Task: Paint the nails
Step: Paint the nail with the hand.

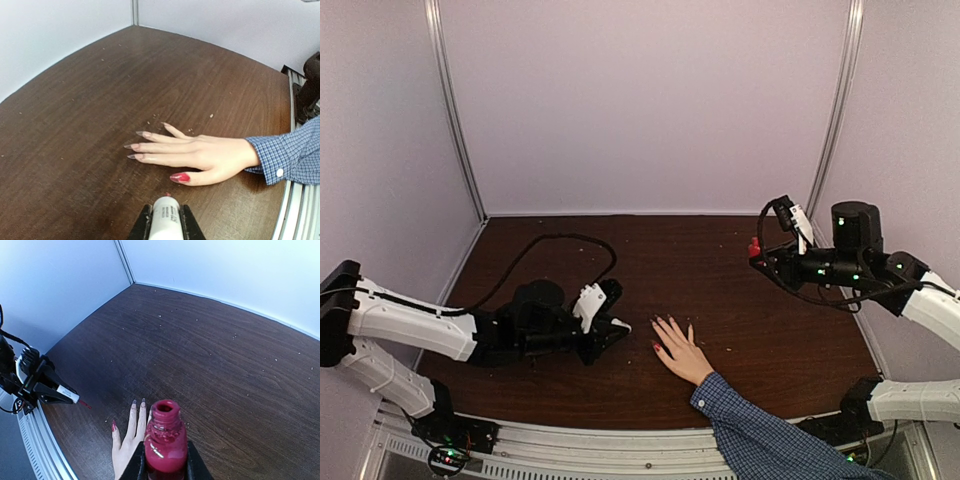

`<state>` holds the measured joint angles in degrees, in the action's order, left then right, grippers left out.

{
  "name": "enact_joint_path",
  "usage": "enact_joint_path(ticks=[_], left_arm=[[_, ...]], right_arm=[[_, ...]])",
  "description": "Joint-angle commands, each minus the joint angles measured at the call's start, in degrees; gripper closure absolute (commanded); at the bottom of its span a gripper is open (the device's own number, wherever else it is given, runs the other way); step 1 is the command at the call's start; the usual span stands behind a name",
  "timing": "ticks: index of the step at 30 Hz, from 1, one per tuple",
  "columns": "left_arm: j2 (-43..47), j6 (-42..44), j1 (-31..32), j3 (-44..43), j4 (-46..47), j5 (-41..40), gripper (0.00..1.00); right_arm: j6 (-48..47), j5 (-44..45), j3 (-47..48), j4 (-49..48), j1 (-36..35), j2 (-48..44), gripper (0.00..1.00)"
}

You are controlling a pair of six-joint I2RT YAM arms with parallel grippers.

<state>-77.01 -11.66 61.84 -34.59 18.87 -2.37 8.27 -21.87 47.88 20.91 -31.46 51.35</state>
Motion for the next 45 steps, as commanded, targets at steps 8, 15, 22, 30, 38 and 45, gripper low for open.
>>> enact_joint_path(ticks=[8,15,22,30,38,45], left_arm=[[-16.35,1.15,-0.55,3.99,32.15,15.47,1.0],[-14.05,2.76,-0.58,1.07,23.04,11.63,1.0],[-16.17,3.05,-0.55,-1.62,19.32,11.24,1.0],[-17.13,2.55,-0.58,-2.6,17.25,10.1,1.0],[-17.71,1.65,-1.12,-3.16,16.37,9.55,1.0],[-18.18,1.23,-1.24,-3.72,16.15,9.35,1.0]], right_arm=[[-1.85,0.61,1.64,2.03,0.36,-0.41,1.0],[-1.77,0.82,0.9,1.21,0.39,-0.2,1.0],[-1.83,1.09,0.91,1.17,0.37,-0.23,1.0],[-1.79,1.24,0.92,1.33,0.35,-0.16,1.0],[-1.77,1.22,0.99,1.26,0.4,0.02,1.0],[-1.77,1.24,1.08,1.25,0.37,0.18,1.0]])
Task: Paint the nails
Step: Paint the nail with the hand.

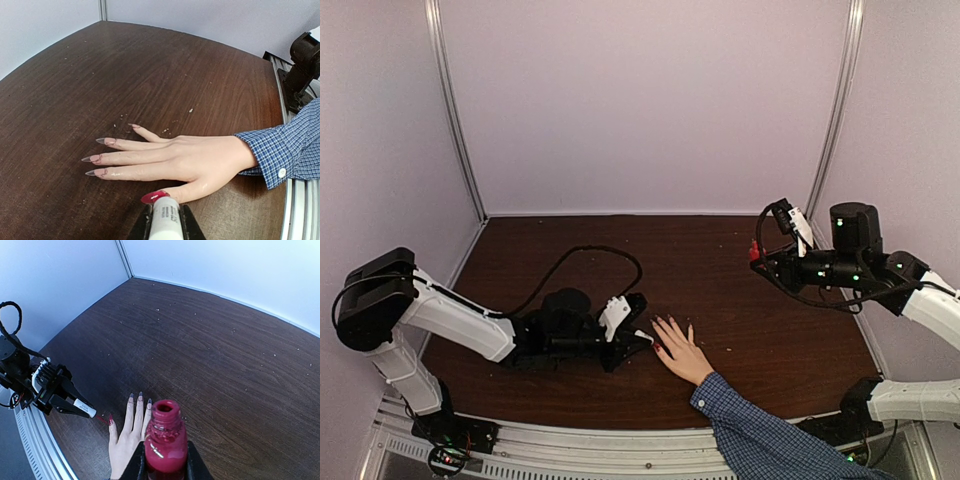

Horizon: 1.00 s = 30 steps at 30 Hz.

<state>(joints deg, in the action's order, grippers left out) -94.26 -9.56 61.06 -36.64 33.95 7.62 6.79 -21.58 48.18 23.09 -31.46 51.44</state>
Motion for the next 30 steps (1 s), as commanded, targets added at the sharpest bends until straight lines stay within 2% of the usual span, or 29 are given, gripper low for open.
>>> enact_joint_path(ticks=[1,30], left_arm=[[-1.21,-0.97,-0.44,-1.68,1.29,-0.52,1.0],[-1.19,-2.22,-1.5,-1.37,0.6,-2.62,1.0]], right_arm=[[-0.28,0.93,0.77,-0.87,0.35,0.14,1.0],[-0.19,0.67,0.86,-1.16,0.37,1.06,1.0]])
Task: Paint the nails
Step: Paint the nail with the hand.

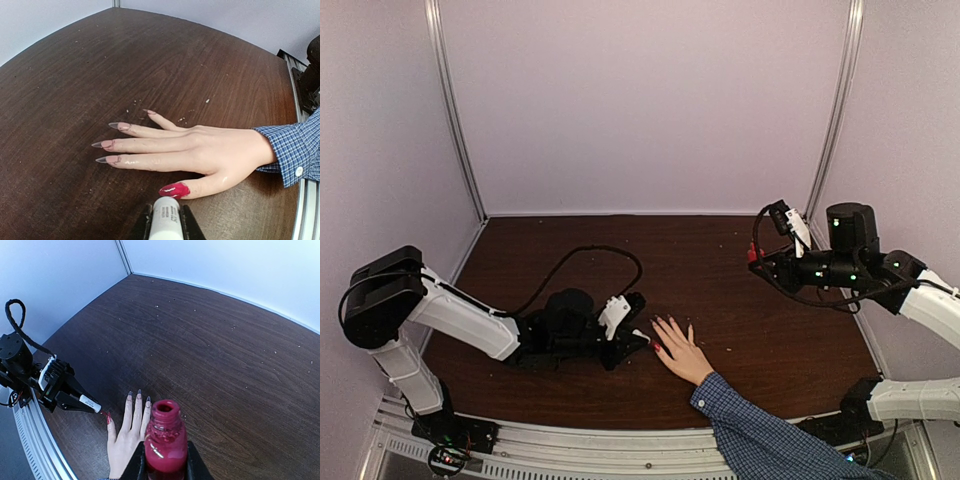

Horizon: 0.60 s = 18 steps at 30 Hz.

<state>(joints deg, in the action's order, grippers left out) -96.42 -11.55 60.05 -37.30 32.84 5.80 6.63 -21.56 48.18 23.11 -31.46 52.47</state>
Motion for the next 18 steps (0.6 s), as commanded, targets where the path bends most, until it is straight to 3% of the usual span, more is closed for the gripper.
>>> enact_joint_path(ticks=[1,18], left_arm=[[0.97,-0.17,-0.47,-0.75,1.7,-0.78,1.0],[3.07,0.6,-0.82,-1.1,0.89,-1.92,1.0]], right_arm=[[-0.04,0.65,0.86,-1.22,0.35,0.01,1.0],[0.01,0.67,0.77,-1.23,0.35,0.21,1.0]])
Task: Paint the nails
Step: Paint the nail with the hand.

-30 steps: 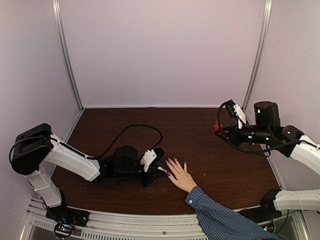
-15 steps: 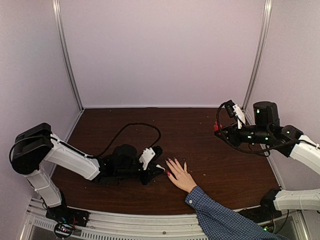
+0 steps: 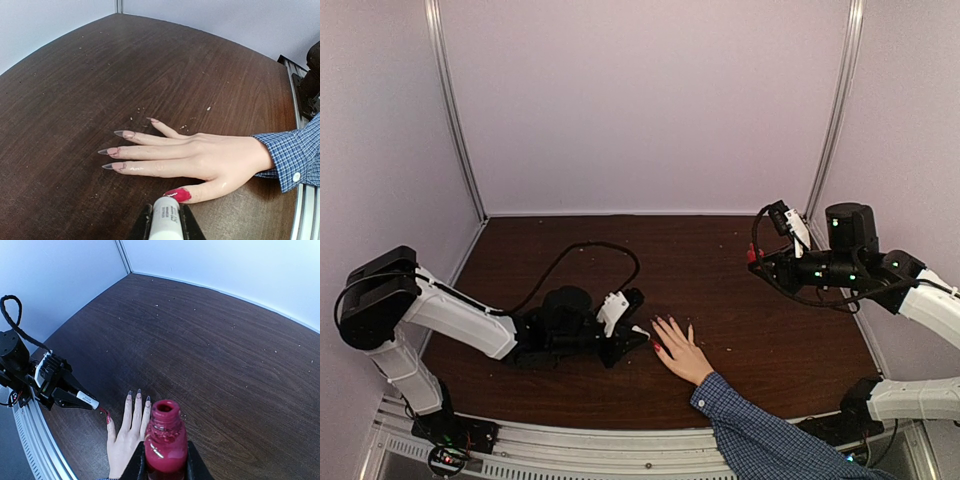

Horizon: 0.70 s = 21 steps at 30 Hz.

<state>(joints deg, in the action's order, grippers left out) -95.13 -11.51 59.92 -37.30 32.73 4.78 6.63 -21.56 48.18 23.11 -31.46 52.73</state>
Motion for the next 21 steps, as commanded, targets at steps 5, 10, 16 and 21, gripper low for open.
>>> enact_joint_path(ticks=[5,10,16,21], left_arm=[[2.77,0.57,-1.08,-0.79,0.71,-1.51,1.0],[4.69,0.53,-1.19,0.81,2.47,-0.44,1.0],[4.73,1.33,-1.01,1.29,3.28,3.83,1.0],[2.39,1.88,-0.49,0.38,2.96,5.19,1.0]], right_arm=[[-0.04,0.71,0.77,-1.25,0.39,-0.09,1.0],[-0.06,0.69,0.68,-1.26,0.39,-0.18,1.0],[0.05,0.45,0.6,-1.39,0.36,-0.17,1.0],[0.05,0.51,0.6,-1.29,0.35,-0.26,1.0]])
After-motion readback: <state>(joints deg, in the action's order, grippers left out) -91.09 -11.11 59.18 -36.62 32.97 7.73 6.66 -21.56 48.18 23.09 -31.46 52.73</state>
